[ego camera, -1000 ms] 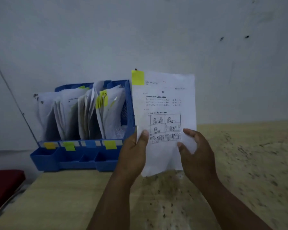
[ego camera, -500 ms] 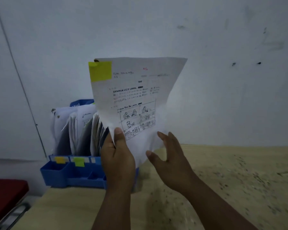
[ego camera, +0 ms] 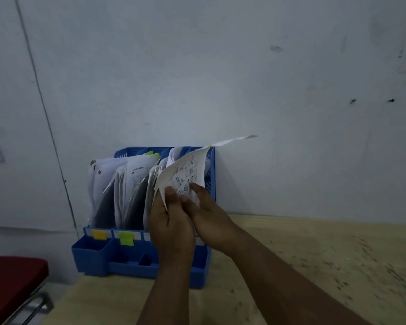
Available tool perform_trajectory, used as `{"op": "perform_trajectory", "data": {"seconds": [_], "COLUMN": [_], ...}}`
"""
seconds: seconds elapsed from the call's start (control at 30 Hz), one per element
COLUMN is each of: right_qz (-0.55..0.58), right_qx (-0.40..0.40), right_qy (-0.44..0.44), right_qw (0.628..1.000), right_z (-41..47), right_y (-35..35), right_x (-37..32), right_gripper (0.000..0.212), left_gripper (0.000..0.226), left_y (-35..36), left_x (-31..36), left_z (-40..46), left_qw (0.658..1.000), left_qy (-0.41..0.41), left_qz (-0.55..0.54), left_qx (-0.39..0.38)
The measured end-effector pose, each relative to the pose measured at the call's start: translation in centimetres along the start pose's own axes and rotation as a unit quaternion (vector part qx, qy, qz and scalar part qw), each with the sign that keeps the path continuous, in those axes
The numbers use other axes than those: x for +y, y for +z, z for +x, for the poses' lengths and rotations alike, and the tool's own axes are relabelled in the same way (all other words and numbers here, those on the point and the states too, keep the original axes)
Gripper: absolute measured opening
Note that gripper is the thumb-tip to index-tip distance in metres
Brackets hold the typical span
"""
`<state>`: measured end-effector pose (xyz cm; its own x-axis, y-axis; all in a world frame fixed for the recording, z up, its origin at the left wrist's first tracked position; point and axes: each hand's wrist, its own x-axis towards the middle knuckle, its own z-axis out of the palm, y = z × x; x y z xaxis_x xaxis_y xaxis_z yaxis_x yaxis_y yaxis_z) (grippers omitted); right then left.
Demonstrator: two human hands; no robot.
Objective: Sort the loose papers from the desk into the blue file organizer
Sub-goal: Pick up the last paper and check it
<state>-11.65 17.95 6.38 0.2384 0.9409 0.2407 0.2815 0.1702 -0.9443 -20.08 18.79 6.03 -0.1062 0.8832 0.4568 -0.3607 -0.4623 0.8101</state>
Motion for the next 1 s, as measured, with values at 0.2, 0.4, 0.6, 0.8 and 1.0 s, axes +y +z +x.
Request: {"op": "perform_trajectory", "data": {"seconds": [0.2, 0.4, 0.6, 0.8, 1.0], "right_qz": [-0.042, 0.056, 0.002, -0.044, -0.099], "right_qx": [0.025, 0.035, 0.121, 0.139, 0.196], "right_qy": [0.020, 0.033, -0.072, -0.078, -0.061], "right_qw": [0.999, 0.997, 0.990, 0.986, 0.974], "right_z": [1.9, 3.4, 4.0, 4.2, 6.0], "right_y": [0.7, 0.8, 0.5, 0.5, 0.6], "right_x": [-0.1, -0.2, -1.3, -3.8, -4.6], "right_gripper": [0.054, 0.071, 0.056, 0.121, 0.076], "left_gripper": [0.024, 0.028, 0.030, 0.041, 0.021], "left_y": [0.0, 0.0, -0.5, 0.8, -0.7], "left_x": [-0.3, -1.2, -1.9, -2.2, -3.2], "left_z": [2.7, 5.8, 5.8, 5.7, 5.9], "left_qw": [0.995, 0.975, 0.963, 0.958, 0.871], "left_qy": [-0.051, -0.140, -0.010, -0.030, -0.044], "left_qz": [0.059, 0.122, 0.155, 0.141, 0.363], "left_qx": [-0.060, -0.122, -0.218, -0.250, -0.329]}}
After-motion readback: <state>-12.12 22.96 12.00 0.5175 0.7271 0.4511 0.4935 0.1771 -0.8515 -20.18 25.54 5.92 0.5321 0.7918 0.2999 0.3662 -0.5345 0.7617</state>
